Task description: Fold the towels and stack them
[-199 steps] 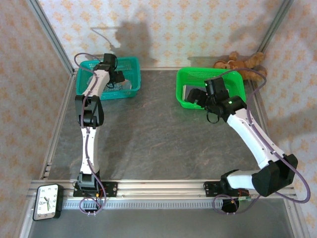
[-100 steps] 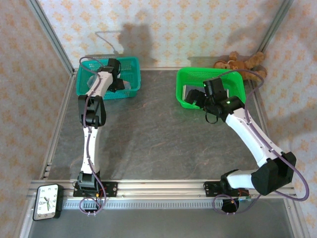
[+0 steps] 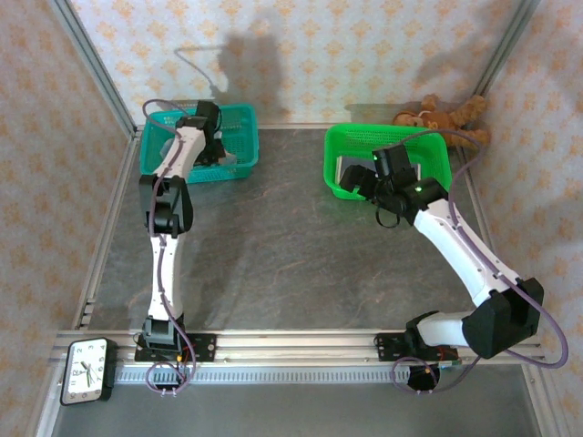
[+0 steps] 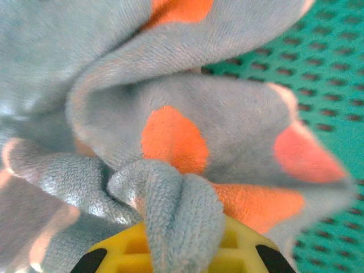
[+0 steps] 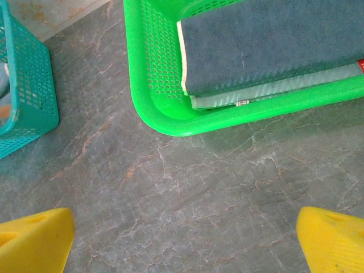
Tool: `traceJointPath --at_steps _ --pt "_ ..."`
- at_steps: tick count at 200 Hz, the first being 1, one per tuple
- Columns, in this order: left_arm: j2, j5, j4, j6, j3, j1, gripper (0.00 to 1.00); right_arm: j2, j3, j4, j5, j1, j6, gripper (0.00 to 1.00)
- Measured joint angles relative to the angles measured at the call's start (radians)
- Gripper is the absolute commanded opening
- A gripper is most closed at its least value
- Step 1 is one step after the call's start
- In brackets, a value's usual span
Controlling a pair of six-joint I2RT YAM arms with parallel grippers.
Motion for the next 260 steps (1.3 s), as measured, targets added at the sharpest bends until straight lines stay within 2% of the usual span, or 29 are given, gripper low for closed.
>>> traceJointPath --at_steps 42,67,111,144,203,239,260 --pt "-0.254 0.050 0.000 -0.036 -0.001 -0.009 0.00 -0.013 -0.032 0.019 -0.011 0.017 0.015 0.99" --pt "-0.418 0.070 0.000 -0.043 -0.035 -0.045 0.00 -0.027 -0.058 0.039 -0.021 0.018 0.022 0.99" --pt "-0.696 0.096 0.008 -0.075 -0.278 -0.212 0.00 -0.055 -0.112 0.068 -0.026 0.018 0.026 0.99" --pt "-0.843 0.096 0.038 -0.127 -0.491 -0.360 0.00 -0.099 -0.154 0.082 -0.027 0.018 0.029 0.99" --pt "-1.005 0.065 0.177 -0.251 -0.782 -0.649 0.00 -0.181 -0.209 0.086 -0.027 0.018 0.030 0.99" --pt "-0.992 0.058 0.261 -0.319 -0.925 -0.787 0.00 -0.203 -0.225 0.086 -0.027 0.018 0.030 0.99" --pt "-0.935 0.055 0.295 -0.335 -0.983 -0.828 0.00 -0.208 -0.245 0.086 -0.027 0.018 0.030 0.99"
